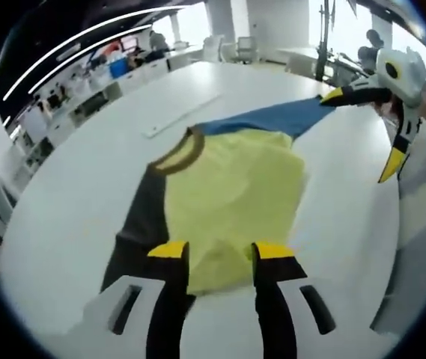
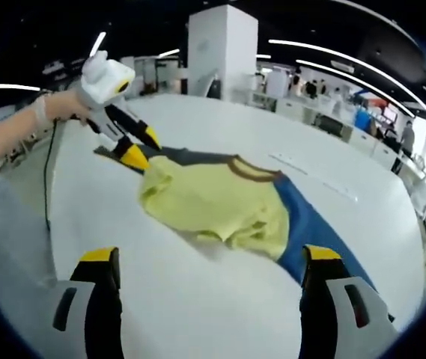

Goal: Fold the garment on the visible template until the final outline fits inside the template.

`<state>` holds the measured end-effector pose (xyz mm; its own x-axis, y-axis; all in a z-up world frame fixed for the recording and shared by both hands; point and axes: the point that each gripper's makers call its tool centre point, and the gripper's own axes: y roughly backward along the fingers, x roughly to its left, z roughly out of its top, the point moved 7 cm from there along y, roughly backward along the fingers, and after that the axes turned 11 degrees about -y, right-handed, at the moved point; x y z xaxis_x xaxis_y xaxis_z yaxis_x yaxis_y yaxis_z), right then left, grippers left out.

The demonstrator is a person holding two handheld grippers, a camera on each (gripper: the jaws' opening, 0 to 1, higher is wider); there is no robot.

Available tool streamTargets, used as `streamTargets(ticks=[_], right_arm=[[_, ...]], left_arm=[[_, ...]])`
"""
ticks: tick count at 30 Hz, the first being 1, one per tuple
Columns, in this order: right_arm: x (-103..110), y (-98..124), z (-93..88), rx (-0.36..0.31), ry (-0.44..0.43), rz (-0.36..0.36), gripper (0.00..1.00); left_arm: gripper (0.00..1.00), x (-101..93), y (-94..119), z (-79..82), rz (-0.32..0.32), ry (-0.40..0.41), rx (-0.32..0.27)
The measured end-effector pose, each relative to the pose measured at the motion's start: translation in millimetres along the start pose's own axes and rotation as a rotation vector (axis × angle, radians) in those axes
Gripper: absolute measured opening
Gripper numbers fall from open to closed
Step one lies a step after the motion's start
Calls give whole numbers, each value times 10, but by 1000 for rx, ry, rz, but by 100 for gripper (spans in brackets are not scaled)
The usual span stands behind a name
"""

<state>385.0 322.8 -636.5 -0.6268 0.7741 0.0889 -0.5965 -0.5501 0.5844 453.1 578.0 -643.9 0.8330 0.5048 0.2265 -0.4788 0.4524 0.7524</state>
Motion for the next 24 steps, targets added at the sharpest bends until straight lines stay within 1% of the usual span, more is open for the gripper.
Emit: streamTargets(ticks=[3,6,9,11,15,17,24], right_arm=[[-9,-5,-2,0,-3,0,100],[-8,-15,-8,1,-4,1,100],[-4,-21,-13,2,-4,4,100],[-4,-27,-17,0,-9,5,100],[-12,-37,-28,4,-11,5,100],[-17,-46,-33,5,-13,6,100],[-24,-62,-55,10,-22,9,100]], left_arm=[[28,-1,-35,-14,-10,-5,9],[26,3,-77,-42,-25,10,23],[26,6,-112,-68,-27,6,37],[25,8,-143,-93,-34,4,51],[24,29,-179,-105,-34,1,57],[23,39,-213,-128,-47,13,71],[20,35,-288,-156,-64,7,93]])
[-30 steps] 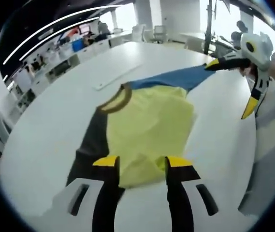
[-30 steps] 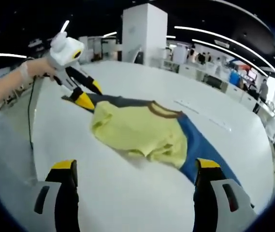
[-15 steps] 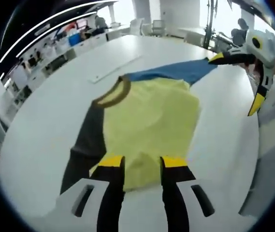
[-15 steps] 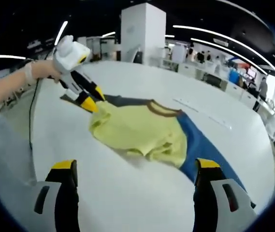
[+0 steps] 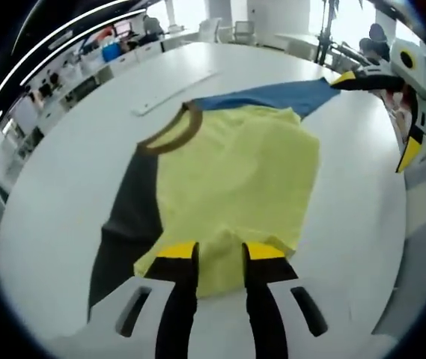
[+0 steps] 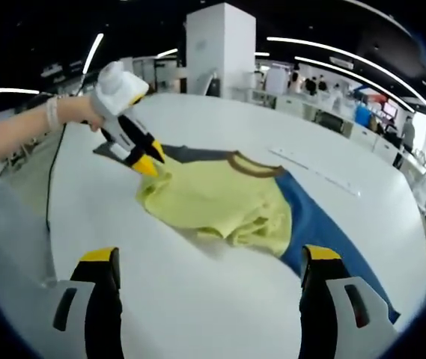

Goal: Fold the garment on the visible template until the final outline fits inside the template.

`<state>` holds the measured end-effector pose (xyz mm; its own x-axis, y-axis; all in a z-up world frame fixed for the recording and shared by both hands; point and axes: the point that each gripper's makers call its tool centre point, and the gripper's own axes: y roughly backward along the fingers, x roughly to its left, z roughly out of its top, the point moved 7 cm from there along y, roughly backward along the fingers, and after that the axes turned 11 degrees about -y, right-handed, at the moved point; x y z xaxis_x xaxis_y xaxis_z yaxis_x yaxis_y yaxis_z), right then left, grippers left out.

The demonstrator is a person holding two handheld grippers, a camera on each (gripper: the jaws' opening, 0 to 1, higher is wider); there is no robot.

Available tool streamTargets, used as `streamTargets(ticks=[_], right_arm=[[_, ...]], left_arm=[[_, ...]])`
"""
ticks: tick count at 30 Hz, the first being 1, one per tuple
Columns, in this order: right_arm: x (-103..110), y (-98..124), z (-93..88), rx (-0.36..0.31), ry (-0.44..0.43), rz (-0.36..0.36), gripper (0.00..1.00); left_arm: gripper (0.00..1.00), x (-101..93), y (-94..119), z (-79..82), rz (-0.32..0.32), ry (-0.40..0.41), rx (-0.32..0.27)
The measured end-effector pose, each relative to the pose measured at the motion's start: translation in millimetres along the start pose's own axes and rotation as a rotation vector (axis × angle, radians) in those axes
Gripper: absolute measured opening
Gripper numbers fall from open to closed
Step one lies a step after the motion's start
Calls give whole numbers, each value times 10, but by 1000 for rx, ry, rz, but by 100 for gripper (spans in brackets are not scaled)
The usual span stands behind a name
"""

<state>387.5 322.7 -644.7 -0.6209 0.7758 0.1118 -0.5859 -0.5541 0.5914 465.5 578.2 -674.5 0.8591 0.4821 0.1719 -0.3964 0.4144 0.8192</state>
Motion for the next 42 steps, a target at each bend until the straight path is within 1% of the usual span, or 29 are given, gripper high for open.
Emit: streamTargets(ticks=[3,6,10,15,19,25,27,29,30,31,32,34,35,38,39,41,42], right_arm=[[-12,3,2,-1,-1,-2,100],[-29,5,-4,2,-4,-6,100],[-33,6,-8,6,-3,-5,100],[-12,-4,1,4,-2,1,100],[-8,-9,-4,7,-2,3,100],[-1,-14,2,5,-5,10,100],[4,-18,10,0,-13,13,100],[4,-26,5,5,-6,11,100],[8,-29,2,7,-5,12,100],[10,-31,0,8,-5,13,100],[14,-34,-4,9,-6,14,99],[18,-39,-8,12,-5,16,96],[19,-44,-11,13,-4,17,97],[18,-79,-30,20,-6,18,97],[20,-92,-34,21,-6,19,97],[24,-123,-43,25,-5,21,96],[23,-142,-47,28,-5,21,96]], left_arm=[[19,-11,-17,-3,-7,-4,8],[13,-28,-21,-4,-20,-3,13],[12,-47,-5,7,-27,-10,13],[7,-64,-18,-40,-39,-18,40],[5,-95,-13,-51,-56,-21,48],[1,-93,24,-66,-49,-22,53],[1,-87,60,-65,-31,-26,44],[0,-87,79,-61,-27,-53,35],[0,-86,84,-67,-23,-49,40],[0,-72,94,-68,-11,-50,41],[0,-30,119,-55,27,-70,27],[0,-14,167,-45,31,-62,20],[0,15,192,-32,51,-64,7],[0,55,239,-38,68,-50,6],[0,91,269,-37,102,-57,1],[0,120,309,-44,126,-52,-4],[0,146,339,-44,143,-46,-18]])
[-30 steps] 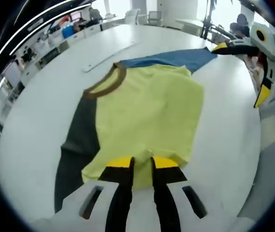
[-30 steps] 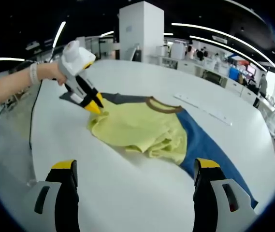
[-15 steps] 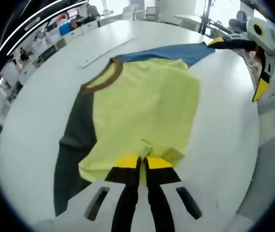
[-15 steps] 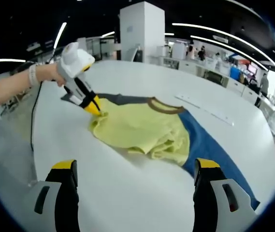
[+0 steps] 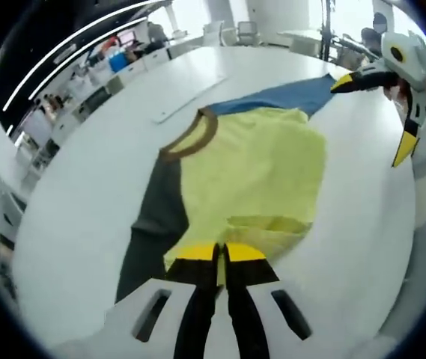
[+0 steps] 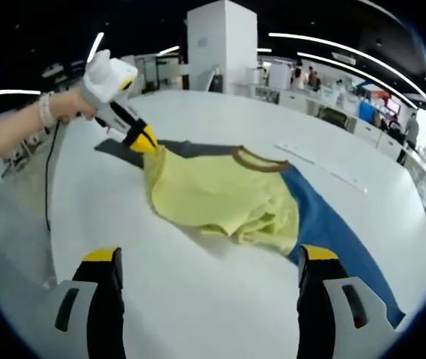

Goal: Fold the garment on the visible template until the final outline fits inside the template.

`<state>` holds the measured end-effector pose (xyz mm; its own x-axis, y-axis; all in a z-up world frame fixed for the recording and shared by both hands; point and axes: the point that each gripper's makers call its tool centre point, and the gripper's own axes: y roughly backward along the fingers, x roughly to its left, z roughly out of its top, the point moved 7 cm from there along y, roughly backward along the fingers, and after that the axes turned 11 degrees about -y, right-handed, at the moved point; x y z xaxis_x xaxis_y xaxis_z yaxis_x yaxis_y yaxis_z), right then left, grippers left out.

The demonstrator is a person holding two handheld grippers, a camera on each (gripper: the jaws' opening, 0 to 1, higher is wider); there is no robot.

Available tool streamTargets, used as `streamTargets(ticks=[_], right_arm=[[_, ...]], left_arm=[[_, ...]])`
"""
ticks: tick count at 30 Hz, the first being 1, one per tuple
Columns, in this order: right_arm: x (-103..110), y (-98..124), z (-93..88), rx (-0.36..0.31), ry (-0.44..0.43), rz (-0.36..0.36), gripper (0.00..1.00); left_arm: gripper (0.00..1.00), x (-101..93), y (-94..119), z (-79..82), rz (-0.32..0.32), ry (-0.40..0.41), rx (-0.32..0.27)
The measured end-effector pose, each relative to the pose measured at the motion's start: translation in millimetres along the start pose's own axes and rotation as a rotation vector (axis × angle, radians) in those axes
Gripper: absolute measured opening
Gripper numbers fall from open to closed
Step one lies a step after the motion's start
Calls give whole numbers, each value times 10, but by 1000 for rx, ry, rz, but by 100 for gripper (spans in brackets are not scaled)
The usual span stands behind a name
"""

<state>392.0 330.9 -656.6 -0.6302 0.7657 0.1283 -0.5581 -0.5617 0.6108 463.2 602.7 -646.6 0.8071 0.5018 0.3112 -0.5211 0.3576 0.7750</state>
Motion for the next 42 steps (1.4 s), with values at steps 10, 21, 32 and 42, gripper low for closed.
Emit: streamTargets(ticks=[10,21,32,42], right_arm=[[18,-113,-67,34,-7,16,81],[114,-225,-45,40,8,62,61],[192,-459,-40,31,34,97,38],[82,-665,-59,36,62,61,30]], left_arm=[[0,288,222,-160,154,55,-33],[0,413,267,-275,214,106,-20],[0,459,266,-352,227,141,-8],[0,478,263,-418,226,146,3]])
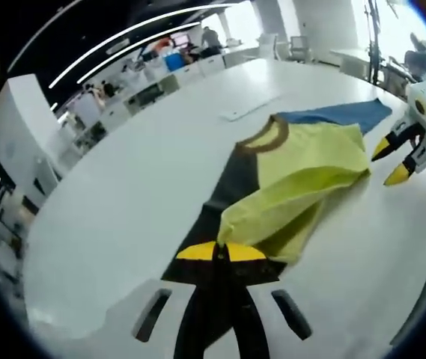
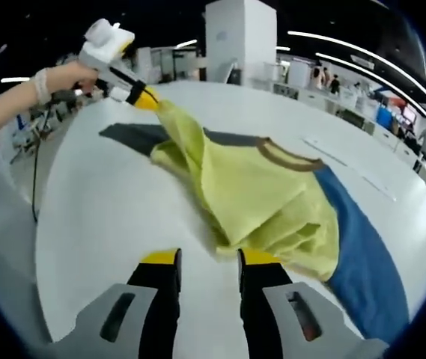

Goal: Fold the garment on the visible template until the final outline fits inside the template.

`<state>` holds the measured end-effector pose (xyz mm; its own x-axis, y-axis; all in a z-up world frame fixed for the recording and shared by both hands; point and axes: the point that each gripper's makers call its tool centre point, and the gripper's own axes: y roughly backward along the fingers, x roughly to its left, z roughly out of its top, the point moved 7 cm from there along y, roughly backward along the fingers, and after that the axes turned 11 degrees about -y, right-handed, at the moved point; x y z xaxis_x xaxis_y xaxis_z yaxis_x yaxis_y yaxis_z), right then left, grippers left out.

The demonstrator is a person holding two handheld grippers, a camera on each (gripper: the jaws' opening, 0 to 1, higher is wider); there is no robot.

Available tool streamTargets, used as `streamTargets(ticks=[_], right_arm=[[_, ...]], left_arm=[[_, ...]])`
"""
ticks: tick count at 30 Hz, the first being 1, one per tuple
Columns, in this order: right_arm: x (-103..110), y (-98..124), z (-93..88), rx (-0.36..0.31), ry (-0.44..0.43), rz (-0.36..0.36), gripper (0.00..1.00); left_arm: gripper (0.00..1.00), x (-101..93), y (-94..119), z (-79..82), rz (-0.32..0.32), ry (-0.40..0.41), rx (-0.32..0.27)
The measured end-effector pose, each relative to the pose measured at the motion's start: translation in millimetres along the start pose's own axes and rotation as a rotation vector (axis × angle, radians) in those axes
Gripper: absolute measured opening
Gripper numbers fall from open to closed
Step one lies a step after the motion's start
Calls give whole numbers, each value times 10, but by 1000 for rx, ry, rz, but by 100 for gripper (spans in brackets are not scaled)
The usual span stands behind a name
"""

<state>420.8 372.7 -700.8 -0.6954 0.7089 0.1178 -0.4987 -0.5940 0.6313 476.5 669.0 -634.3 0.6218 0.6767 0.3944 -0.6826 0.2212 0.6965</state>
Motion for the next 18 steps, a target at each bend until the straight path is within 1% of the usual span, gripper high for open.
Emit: streamTargets(ticks=[4,7,12,16,18], right_arm=[[-22,-56,-11,9,2,-3,26],[-30,-97,-45,28,4,-2,26],[-30,-119,-42,28,3,-1,24],[-79,-150,-62,37,21,-23,18],[-86,-142,-61,36,18,-23,17]], left_arm=[[0,-5,-5,-23,-9,1,5],[0,-1,-8,-41,-11,5,8],[0,-7,-14,-51,-18,-1,13],[0,0,-20,-57,-19,5,12],[0,1,-20,-61,-21,7,11]])
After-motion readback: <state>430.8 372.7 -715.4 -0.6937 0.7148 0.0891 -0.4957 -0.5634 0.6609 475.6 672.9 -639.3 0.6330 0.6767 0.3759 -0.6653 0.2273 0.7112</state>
